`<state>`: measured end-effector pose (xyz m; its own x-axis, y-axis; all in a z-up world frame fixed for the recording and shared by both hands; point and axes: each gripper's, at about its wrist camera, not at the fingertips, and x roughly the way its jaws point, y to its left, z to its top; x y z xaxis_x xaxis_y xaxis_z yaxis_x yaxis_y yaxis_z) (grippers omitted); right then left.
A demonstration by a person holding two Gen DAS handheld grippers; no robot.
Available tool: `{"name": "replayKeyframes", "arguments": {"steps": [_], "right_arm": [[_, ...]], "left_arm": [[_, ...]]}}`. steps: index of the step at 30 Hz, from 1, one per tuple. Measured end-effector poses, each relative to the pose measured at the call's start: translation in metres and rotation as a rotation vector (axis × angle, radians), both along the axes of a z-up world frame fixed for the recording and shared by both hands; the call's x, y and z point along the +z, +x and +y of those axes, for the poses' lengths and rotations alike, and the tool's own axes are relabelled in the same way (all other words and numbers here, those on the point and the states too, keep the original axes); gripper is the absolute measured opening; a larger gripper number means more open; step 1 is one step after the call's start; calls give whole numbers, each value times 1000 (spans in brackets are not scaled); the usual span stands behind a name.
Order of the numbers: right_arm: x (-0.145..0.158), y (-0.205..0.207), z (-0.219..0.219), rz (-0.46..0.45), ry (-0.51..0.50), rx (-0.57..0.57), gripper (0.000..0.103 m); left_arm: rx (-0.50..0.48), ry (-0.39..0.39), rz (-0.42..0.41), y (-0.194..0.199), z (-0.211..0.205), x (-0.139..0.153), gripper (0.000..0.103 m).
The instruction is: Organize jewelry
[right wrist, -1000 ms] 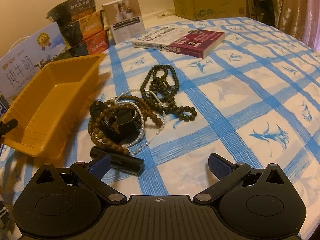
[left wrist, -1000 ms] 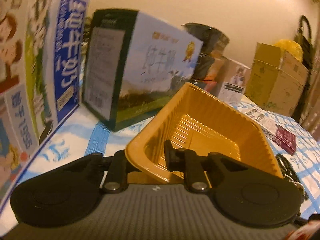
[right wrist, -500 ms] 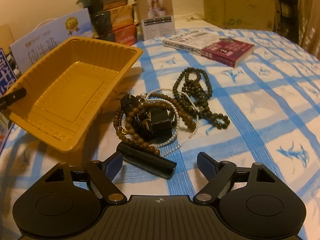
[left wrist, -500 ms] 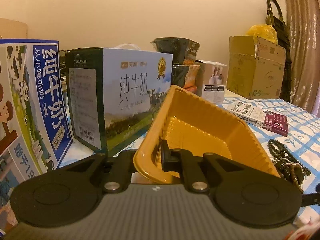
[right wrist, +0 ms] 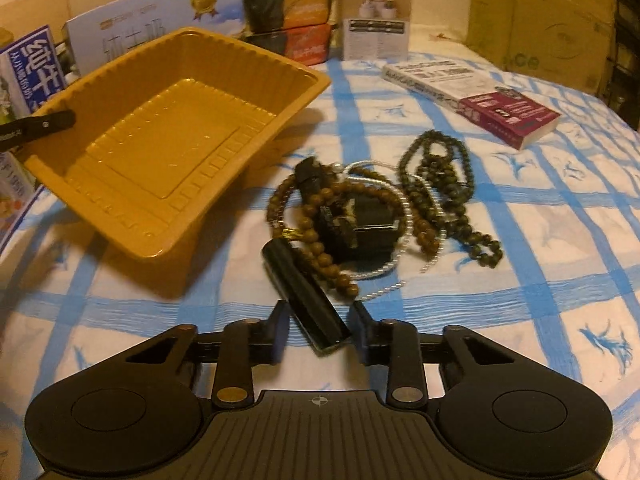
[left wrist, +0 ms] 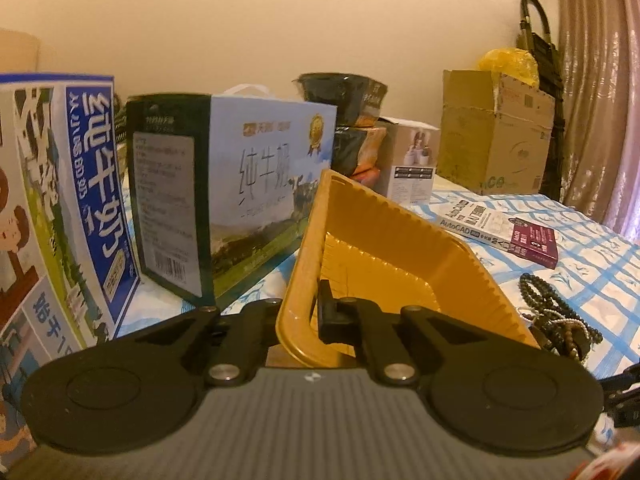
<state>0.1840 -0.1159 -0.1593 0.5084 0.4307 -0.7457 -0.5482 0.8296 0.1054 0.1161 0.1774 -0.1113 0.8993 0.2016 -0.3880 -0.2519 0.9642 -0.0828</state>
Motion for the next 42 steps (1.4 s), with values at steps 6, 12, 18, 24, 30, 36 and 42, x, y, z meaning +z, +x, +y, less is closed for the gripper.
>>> {"name": "replayKeyframes", "arguments": {"steps": [6,12,18,24,30,36,42], "right_arm": [[0,5,15,-20,-20,61,29],[5,3,16,21,11,62,19],[45,10,1,38,239,-43,19],[70,12,40,-2,316,29,19],[55,13,75,12,277,58,19],[35,18,90,38,237,54,19],[33,19,93,-3,256,47,19]], "left_arm": [[3,-4,18,7,4,-1,6],[-15,11,15,8,4,0,6],[-20,21,14,8,3,1,6],[-23,34,11,10,1,3,6],[-28,42,13,11,0,4,6],[-30,45,14,12,0,4,6],[-28,46,16,12,0,3,6]]}}
